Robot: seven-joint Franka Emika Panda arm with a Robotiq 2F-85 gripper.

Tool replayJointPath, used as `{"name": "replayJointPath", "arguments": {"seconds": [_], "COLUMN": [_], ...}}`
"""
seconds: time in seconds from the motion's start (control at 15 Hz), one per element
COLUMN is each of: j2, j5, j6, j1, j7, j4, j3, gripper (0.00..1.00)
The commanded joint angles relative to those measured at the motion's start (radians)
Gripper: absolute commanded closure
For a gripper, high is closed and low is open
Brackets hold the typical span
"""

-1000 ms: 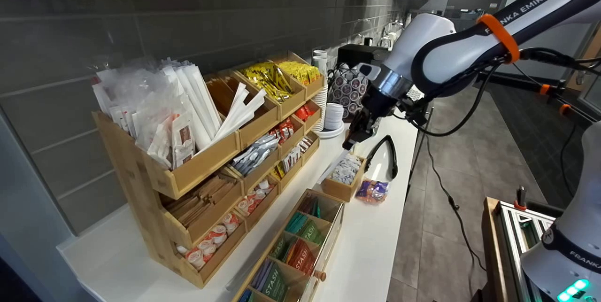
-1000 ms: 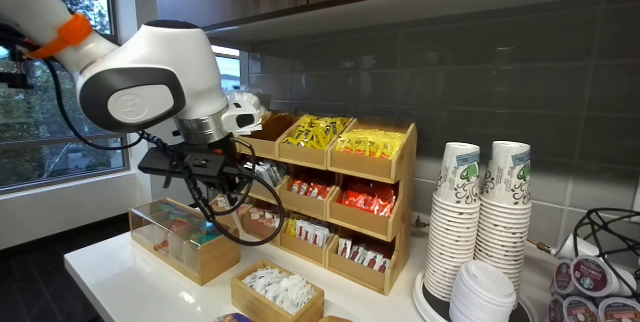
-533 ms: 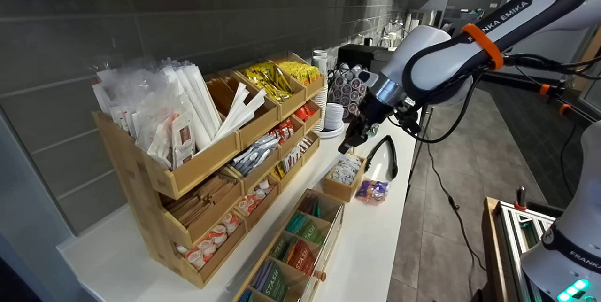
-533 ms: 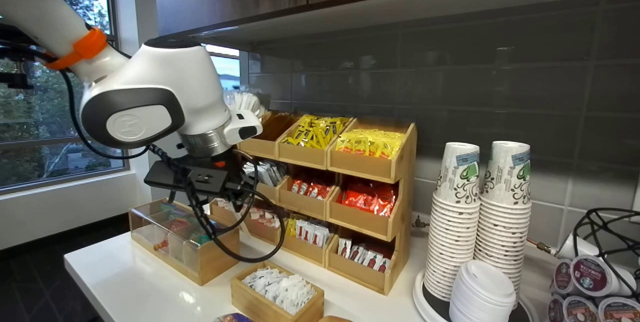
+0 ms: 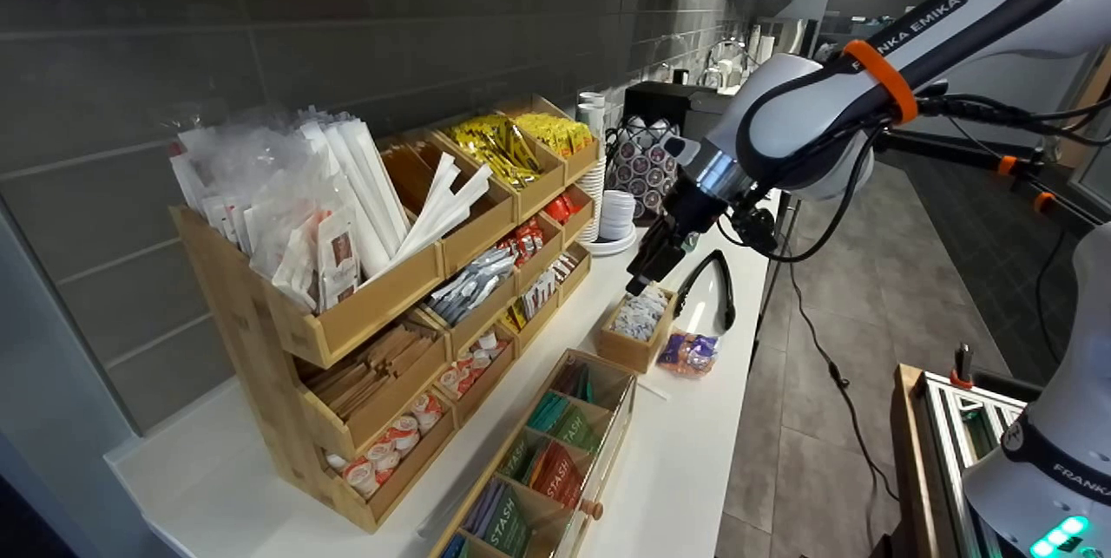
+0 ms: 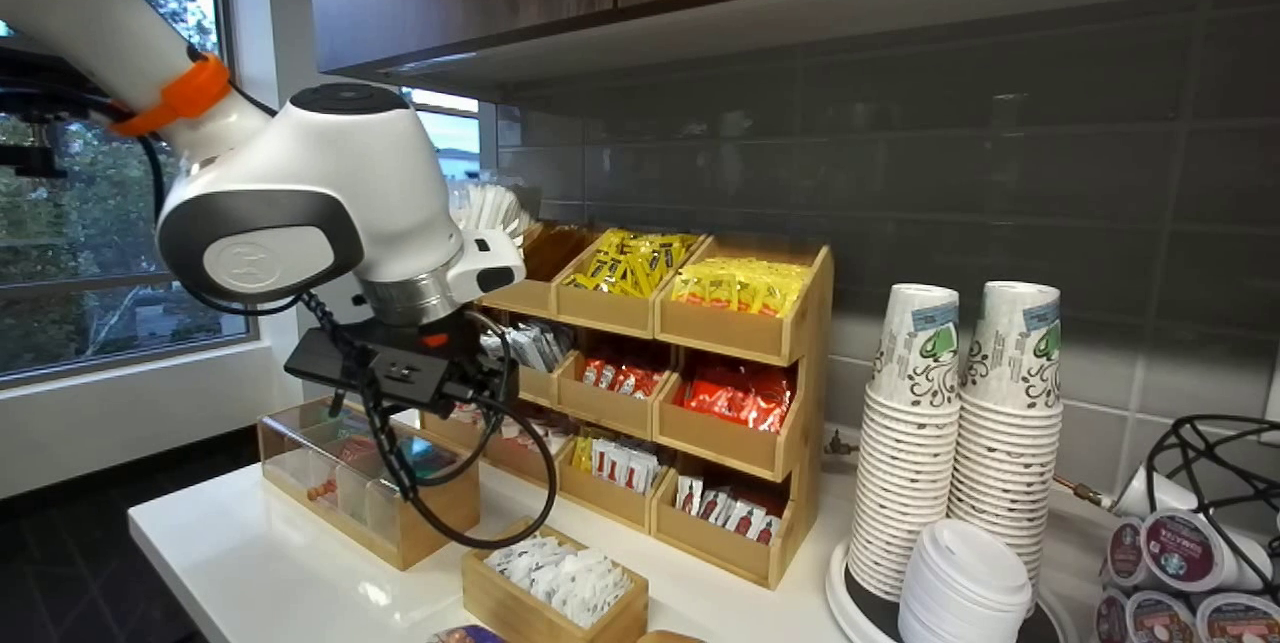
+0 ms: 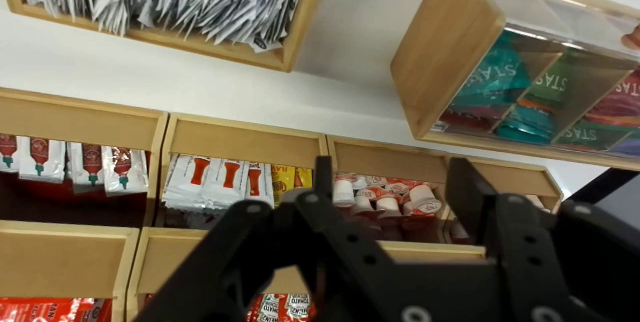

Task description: Put one white straw on the counter.

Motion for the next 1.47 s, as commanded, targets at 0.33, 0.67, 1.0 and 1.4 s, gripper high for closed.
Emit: {"name": "replayJointPath", "arguments": {"seconds": [0.33,0.67,1.0,1.4], "j2": [-0.038,-0.101,-0.114,-0.116], "j5": [-0.235,-0.449,-0.418,-0.418], "j6": [-0.044,-0.208,-0.288,-0.296], "j1": [-0.069,-0.099,-0.082,-0.083], "j7": [0.266,0.544,0.569,0.572], "j4": [-0.011,0.022,0.054,0.058], "j3": [0.04,0.081,0.084,0.084], "gripper": [0.0,0.0,0.0,0.0]}}
